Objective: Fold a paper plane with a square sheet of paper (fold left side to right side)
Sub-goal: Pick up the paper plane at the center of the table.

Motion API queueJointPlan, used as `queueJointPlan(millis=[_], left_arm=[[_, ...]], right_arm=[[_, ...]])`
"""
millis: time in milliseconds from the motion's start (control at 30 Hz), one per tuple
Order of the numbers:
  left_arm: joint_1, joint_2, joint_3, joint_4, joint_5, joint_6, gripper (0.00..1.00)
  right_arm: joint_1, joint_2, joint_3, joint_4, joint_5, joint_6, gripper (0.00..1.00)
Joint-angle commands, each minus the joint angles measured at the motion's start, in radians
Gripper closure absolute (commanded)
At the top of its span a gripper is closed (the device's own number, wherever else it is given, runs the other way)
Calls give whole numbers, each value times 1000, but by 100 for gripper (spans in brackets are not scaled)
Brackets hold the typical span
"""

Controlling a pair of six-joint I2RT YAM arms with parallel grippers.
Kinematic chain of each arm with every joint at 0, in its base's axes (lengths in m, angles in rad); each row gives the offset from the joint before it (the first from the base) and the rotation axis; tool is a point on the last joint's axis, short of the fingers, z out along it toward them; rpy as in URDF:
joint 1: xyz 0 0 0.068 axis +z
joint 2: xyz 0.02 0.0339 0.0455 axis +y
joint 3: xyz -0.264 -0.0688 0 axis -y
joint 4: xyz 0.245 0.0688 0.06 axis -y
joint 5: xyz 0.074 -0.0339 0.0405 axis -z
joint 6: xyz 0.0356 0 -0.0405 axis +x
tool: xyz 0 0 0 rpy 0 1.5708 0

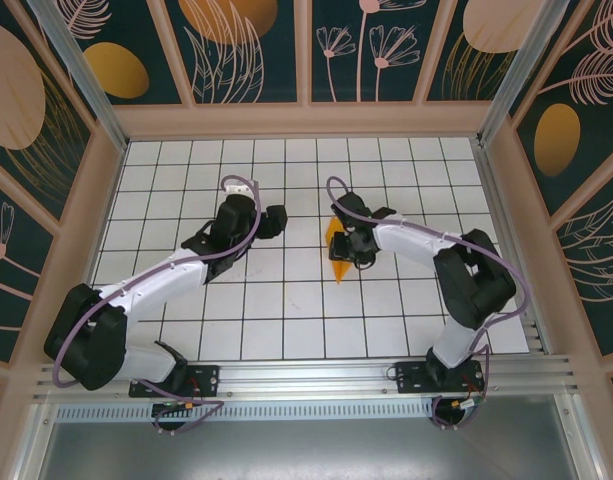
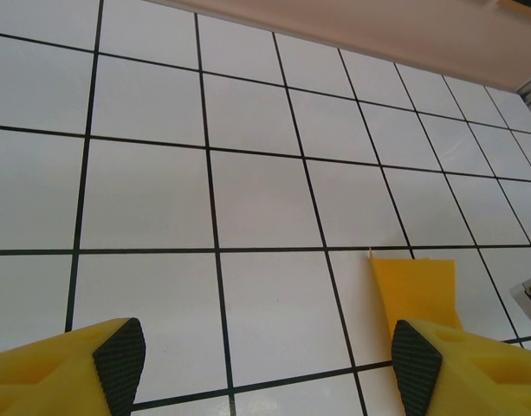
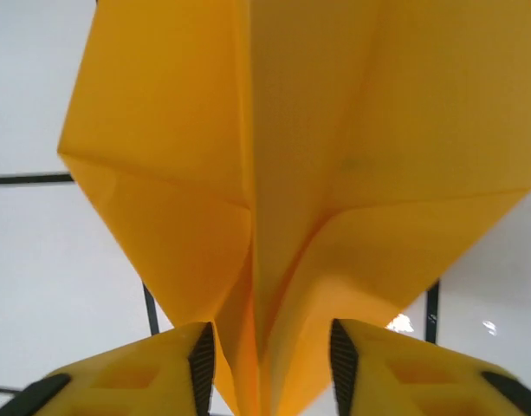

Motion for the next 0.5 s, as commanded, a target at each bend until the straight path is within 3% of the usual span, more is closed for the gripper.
queueJointPlan(millis=[0,200,467], left_arm=[[-2,-35,-15,16,-23,1,22],[-2,-55,-19,3,-39,8,21],[-1,-180,-50,-14,-26,41,13]], right_arm=[[13,43,48,-26,27,3,66],[11,88,109,-67,67,-43,97],[-61,190,379,-204,94,-162,99]])
